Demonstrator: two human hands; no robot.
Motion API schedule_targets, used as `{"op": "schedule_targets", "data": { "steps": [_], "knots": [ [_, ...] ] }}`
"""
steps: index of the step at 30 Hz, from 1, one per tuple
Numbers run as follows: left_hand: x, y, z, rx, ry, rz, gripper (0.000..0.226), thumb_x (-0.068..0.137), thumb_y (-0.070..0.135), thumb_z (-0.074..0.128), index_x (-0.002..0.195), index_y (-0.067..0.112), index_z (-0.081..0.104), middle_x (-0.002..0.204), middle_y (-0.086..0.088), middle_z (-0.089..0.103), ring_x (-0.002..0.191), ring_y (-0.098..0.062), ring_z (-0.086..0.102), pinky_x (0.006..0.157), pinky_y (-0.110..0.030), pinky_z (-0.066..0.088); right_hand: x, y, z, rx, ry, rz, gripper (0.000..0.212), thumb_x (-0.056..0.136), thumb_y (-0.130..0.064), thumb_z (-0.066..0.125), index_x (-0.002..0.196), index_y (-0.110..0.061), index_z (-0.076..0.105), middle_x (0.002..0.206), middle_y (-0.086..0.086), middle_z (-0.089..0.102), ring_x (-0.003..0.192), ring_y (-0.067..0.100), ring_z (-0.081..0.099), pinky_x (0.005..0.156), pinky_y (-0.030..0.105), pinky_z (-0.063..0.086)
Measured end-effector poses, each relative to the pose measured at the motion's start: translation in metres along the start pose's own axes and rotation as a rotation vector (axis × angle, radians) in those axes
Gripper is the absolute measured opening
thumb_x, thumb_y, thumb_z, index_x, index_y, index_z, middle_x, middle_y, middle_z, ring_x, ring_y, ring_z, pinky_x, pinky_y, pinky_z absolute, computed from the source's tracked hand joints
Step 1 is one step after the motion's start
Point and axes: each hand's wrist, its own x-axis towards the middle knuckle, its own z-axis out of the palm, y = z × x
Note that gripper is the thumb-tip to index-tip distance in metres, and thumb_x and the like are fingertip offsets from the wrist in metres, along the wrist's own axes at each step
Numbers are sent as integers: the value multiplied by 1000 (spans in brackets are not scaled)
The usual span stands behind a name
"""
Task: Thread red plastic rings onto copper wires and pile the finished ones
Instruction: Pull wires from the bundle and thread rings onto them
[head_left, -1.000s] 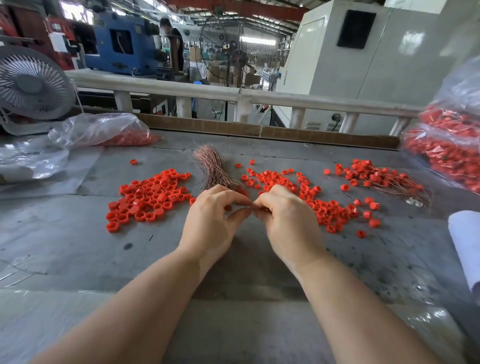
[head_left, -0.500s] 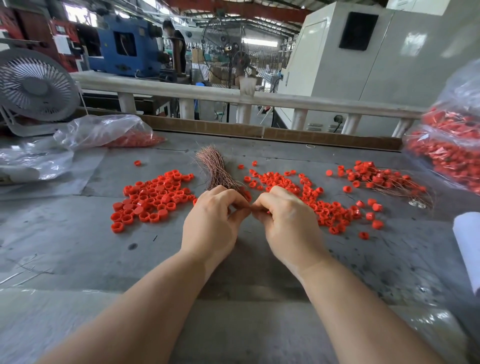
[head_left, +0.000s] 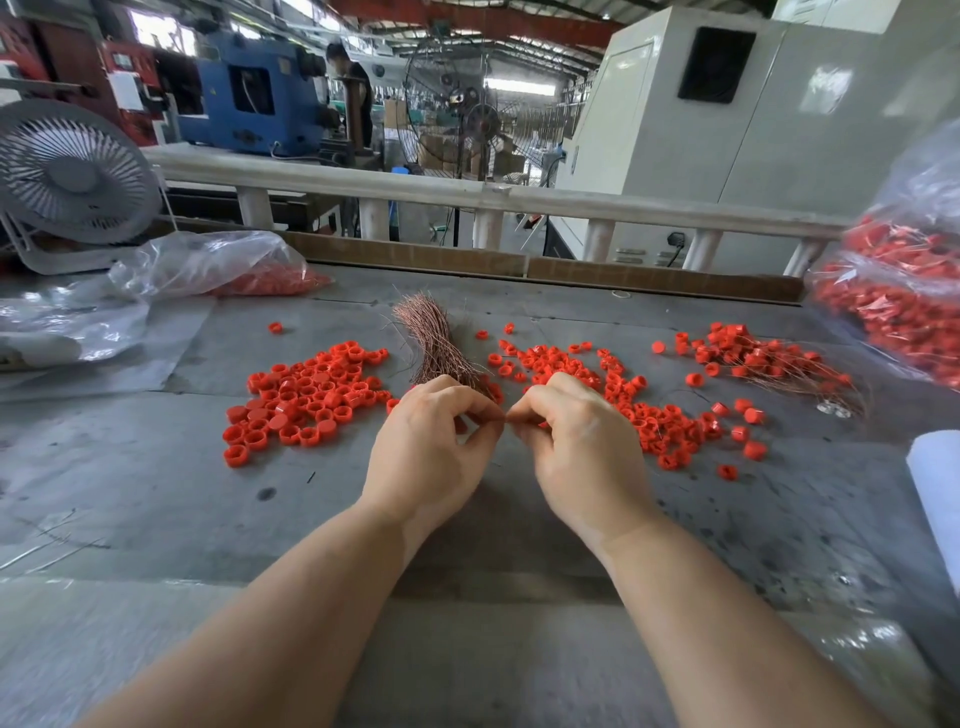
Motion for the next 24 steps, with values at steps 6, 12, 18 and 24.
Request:
{"op": "schedule_targets", "data": {
  "steps": [6, 12, 18, 24],
  "knots": [
    [-1, 1, -1, 62, -2, 41, 5, 77, 12, 69, 80, 16, 71, 75, 14, 51, 77, -13, 50, 70, -26, 43, 0, 0, 1, -14, -11, -21, 9, 79, -7, 69, 74, -14, 66, 75, 0, 58, 71, 24, 56, 56, 30, 42],
    [-3, 2, 0, 144, 1, 66, 7, 79, 18, 63, 85, 15, 66, 84, 8, 55, 82, -20, 55, 67, -32, 44, 0, -1, 1, -14, -22, -26, 10, 81, -10, 66, 75, -15, 62, 76, -1, 56, 73, 23, 54, 57, 30, 37],
    [-2, 1, -1, 68, -8, 100, 6, 80, 10, 67, 85, 12, 68, 78, 15, 47, 73, -12, 47, 65, -20, 37, 0, -1, 0, 8, -27, -2, 6, 82, -10, 66, 78, -13, 64, 78, -1, 56, 74, 23, 54, 58, 32, 39],
    [-2, -1, -1, 70, -20, 102, 8, 80, 10, 66, 87, 12, 69, 78, 16, 46, 74, -10, 45, 66, -22, 38, 1, 0, 0, 20, -39, 18, 5, 82, -9, 66, 79, -14, 64, 80, -2, 56, 77, 22, 54, 62, 32, 39]
  ]
}}
